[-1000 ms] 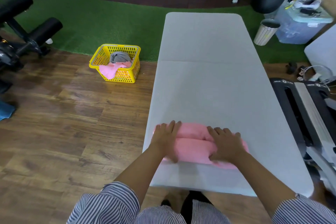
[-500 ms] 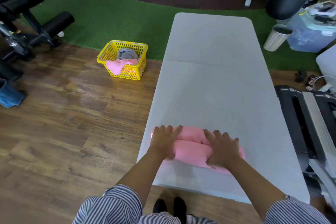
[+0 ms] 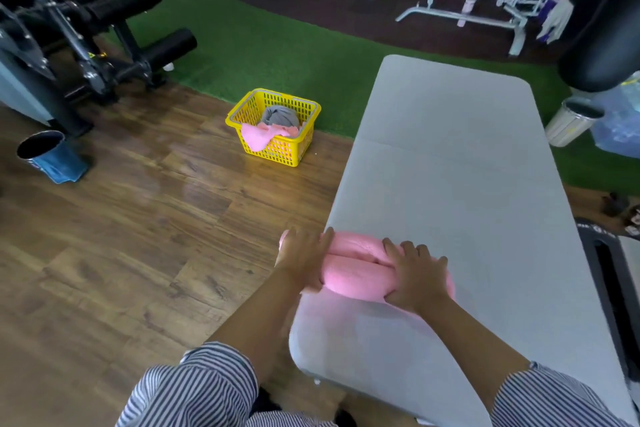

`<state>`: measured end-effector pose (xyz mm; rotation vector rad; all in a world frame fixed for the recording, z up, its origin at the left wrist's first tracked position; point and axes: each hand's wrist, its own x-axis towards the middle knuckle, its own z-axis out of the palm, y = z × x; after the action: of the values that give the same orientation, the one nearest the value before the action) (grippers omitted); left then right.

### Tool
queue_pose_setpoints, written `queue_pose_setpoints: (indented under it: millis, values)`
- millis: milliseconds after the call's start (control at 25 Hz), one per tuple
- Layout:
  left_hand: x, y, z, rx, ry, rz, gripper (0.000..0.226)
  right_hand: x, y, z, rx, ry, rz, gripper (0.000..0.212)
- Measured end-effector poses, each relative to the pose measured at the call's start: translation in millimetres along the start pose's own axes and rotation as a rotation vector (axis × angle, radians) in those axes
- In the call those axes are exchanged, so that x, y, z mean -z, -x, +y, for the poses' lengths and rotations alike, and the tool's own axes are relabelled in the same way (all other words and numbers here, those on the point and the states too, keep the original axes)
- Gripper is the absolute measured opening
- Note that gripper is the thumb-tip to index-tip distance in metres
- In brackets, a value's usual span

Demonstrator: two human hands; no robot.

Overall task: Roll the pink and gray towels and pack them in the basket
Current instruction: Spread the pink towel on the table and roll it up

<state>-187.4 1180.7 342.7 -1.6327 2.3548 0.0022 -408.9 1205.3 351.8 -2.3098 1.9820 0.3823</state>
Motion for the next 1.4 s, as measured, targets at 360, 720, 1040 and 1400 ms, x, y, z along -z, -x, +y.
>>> queue_pose_setpoints:
  millis: [360, 720, 1040, 1400]
  values:
    - [-21.4, -19.0, -208.0, 0.017, -0.017, 0.064, 0.095, 41.6, -132.6, -163.8, 0.086, -0.009, 0.061, 0.092]
    - [-32.0, -79.2, -353.3, -0.036, -0.042, 0.039, 0.097, 70.0, -237.9, -259.7, 0.043, -0.083, 0.073, 0.096]
    - [-31.0, -223.0, -441.8, -0.076, -0.027, 0.03, 0.096, 86.5, -402.3, -266.3, 0.005, -0.129, 0.021, 0.112]
    - [-26.0, -400.9, -548.9, -0.049, 0.054, 0.079, 0.108, 147.5, -605.9, -264.1, -0.002, -0.184, -0.072, 0.117]
